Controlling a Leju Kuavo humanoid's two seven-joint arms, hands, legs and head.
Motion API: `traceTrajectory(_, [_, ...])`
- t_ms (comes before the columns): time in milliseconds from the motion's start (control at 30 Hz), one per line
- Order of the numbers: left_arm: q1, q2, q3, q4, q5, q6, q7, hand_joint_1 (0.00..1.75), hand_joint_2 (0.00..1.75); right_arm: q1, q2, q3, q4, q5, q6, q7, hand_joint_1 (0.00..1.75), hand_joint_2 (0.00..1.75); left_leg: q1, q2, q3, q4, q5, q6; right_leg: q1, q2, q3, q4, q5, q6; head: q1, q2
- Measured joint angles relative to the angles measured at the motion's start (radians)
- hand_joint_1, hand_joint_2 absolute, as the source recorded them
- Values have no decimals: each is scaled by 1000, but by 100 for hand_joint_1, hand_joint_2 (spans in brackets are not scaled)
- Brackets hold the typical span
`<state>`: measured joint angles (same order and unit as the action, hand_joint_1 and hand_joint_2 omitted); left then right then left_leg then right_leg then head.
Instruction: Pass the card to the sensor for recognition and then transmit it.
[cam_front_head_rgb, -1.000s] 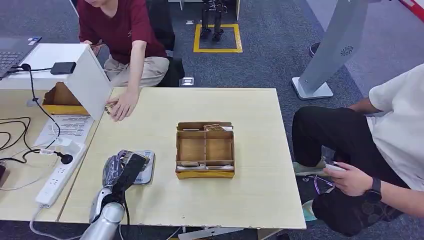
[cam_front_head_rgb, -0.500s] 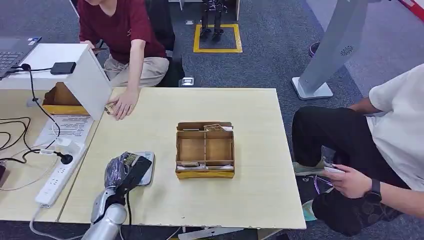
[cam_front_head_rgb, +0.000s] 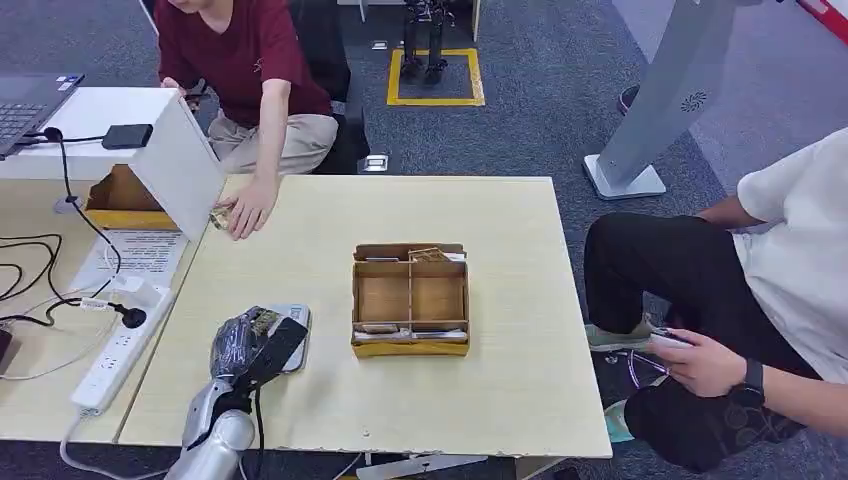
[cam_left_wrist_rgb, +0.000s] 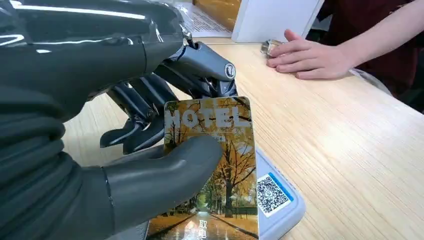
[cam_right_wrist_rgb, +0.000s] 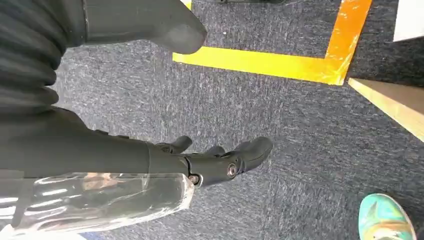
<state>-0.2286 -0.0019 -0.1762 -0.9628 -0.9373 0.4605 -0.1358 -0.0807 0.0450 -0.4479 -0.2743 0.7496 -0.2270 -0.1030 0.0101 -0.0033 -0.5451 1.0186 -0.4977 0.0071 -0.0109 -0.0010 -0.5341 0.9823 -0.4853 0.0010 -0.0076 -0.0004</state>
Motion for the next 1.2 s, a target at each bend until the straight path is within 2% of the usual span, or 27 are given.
traceTrajectory(533, [0,0,2,6,13,-4,0,175,175,-1,6,-11,-7,18,9,-6,0,175,0,0,0,0,0,0,0,0,0,0,0,0,0,0])
traceTrajectory(733, [1,-14,30,-11,173,-61,-71,175,175,-1,7,-29,-7,35,6,-9,0,175,0,0,0,0,1,1,0,-1,0,0,0,0,0,0])
traceTrajectory(967, [5,-23,41,-32,207,-74,-83,175,175,-1,8,-42,-7,37,0,-11,0,175,0,0,0,0,1,1,0,-1,0,0,1,0,0,0])
traceTrajectory(1067, [8,-29,56,-59,317,-97,-120,175,175,-1,8,-48,-7,46,-3,-11,0,175,0,0,0,0,1,1,0,-1,0,0,1,0,0,0])
traceTrajectory(1200, [0,-34,75,-133,464,-129,-137,175,175,-1,9,-56,-7,56,-7,-11,0,175,0,0,0,0,1,1,0,0,0,0,1,0,0,0])
